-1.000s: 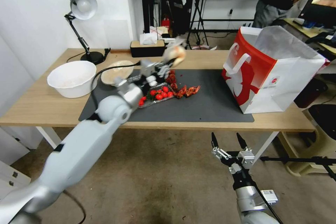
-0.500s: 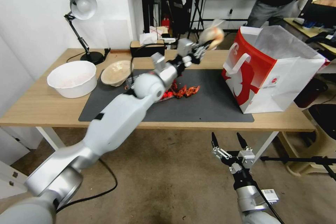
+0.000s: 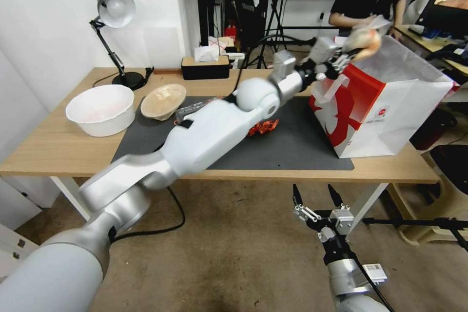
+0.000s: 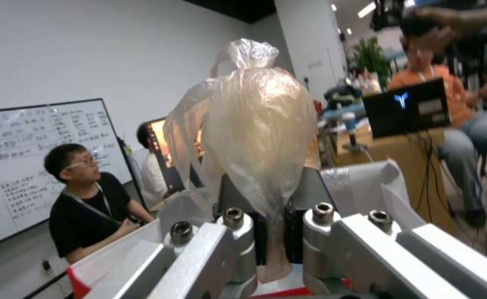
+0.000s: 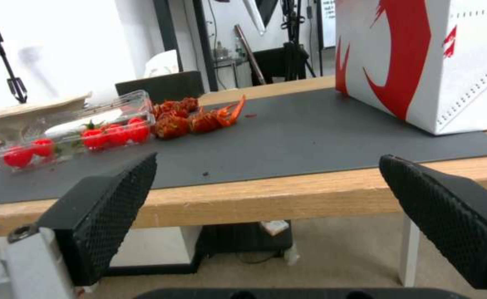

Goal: Pick up the trash from the table and place it into the takeout bag.

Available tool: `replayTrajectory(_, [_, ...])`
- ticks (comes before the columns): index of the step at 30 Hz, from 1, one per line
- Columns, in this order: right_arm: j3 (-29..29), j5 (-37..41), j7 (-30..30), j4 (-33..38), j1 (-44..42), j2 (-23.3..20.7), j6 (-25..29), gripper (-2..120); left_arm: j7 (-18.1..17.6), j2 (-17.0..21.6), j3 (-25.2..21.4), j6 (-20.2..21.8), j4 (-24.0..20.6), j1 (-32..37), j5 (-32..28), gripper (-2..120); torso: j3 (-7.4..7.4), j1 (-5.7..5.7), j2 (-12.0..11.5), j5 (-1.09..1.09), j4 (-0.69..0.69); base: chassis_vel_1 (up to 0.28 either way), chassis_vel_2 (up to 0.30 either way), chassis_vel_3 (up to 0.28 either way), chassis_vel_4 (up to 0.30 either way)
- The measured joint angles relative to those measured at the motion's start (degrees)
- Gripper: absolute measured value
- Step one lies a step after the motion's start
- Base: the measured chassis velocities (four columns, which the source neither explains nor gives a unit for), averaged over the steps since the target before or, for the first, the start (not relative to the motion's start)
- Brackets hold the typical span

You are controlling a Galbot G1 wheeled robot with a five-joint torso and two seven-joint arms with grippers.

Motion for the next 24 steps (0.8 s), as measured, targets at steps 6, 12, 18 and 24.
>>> replayTrajectory(6, [0.05, -0.01, 0.00, 0.10, -0.07, -0.03, 0.12, 100, 0.40, -1.64, 3.02, 0.54, 2.96, -3.23, 3.93, 4, 0.00, 0.00, 0.00, 0.00, 0.02, 0.000, 0.000, 0.000, 0.000])
replayTrajectory(12, [-0.02, -0.15, 0.01, 0.10, 0.05, -0.09, 0.16, 100, -0.66, -3.13, 4.49, 0.87, 5.15, -5.10, 6.40, 8, 0.00, 0.00, 0.00, -0.01, 0.01, 0.000, 0.000, 0.000, 0.000])
replayTrajectory(18, [0.06, -0.18, 0.01, 0.10, 0.11, -0.17, 0.19, 100, -0.10, -2.62, 5.71, 1.08, 5.02, -6.19, 6.95, 25, 0.00, -0.01, 0.00, -0.01, 0.01, 0.000, 0.000, 0.000, 0.000])
replayTrajectory(24, [-0.04, -0.18, 0.00, 0.06, 0.17, -0.03, 0.23, 100, -0.09, -2.56, 5.87, 1.06, 5.02, -6.31, 6.97, 46, 0.00, -0.01, 0.00, -0.02, 0.02, 0.000, 0.000, 0.000, 0.000])
